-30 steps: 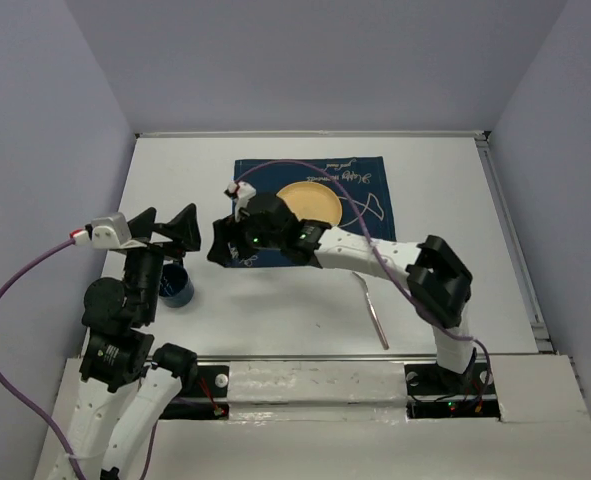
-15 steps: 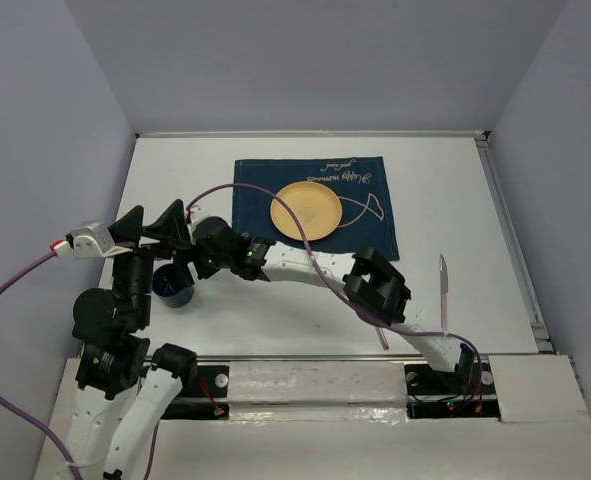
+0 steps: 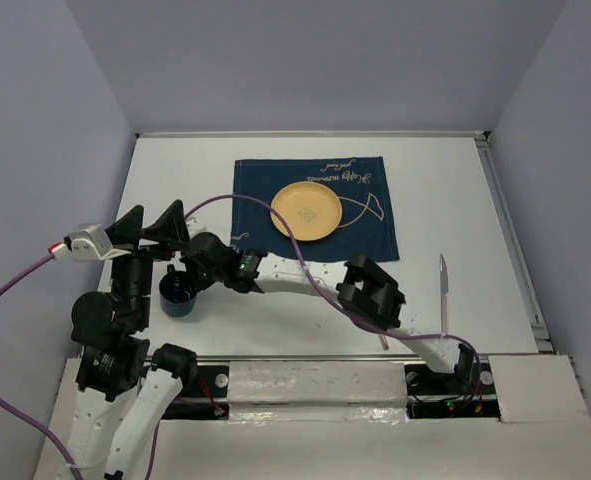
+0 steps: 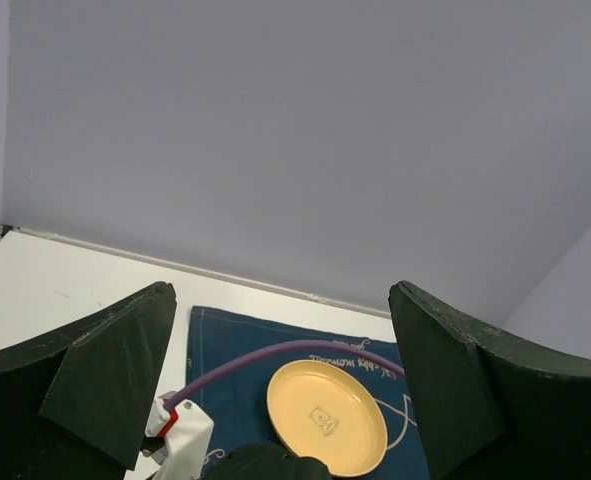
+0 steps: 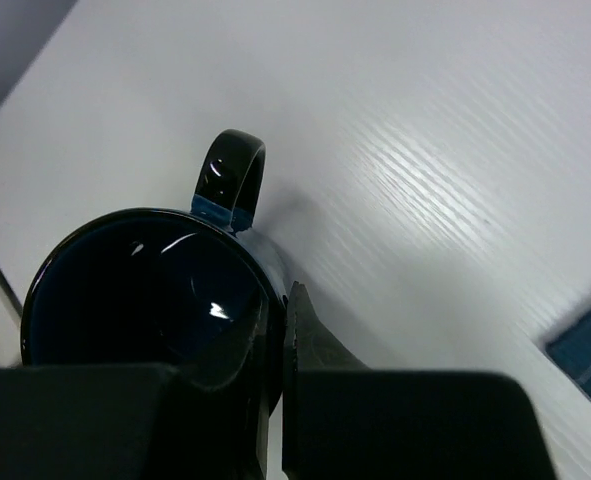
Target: Set the dinner table for one person
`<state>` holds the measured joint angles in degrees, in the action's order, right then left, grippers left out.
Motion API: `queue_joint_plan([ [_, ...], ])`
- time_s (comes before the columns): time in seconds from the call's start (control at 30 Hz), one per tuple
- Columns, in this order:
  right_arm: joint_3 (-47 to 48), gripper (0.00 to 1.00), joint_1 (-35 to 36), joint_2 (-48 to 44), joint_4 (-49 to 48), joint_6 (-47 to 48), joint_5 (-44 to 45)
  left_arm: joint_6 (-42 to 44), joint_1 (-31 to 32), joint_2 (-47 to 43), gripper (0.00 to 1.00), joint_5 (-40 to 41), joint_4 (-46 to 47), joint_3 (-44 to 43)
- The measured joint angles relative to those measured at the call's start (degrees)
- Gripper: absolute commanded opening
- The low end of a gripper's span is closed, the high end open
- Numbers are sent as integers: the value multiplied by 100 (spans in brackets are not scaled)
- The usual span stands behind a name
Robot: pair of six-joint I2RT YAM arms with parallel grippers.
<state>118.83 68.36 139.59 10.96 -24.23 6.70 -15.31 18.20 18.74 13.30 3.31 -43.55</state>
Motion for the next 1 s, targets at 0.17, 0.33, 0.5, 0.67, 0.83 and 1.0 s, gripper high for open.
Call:
queue_joint_plan([
  [0.17,-809,0,-79,-719,120,170,463,0,-7,-2,99,-59,26,4],
  [0.33,-2105,0,-979,-2350,149,435,706,-17,72,-15,99,-299,46,109],
  [0.5,-2599,0,-2922,-3501,-114,763,1097,-20,479,13,99,-739,22,273],
  [0.67,-2599,0,-4706,-3591,-164,979,1364,-13,802,245,99,-1023,2,275],
  [0.83,-2100,0,-5143,-2966,280,1104,1261,15,876,299,99,-1143,-13,275],
  [1.0,-1443,0,-5184,-2059,629,1141,975,48,909,326,99,-1180,-13,275],
])
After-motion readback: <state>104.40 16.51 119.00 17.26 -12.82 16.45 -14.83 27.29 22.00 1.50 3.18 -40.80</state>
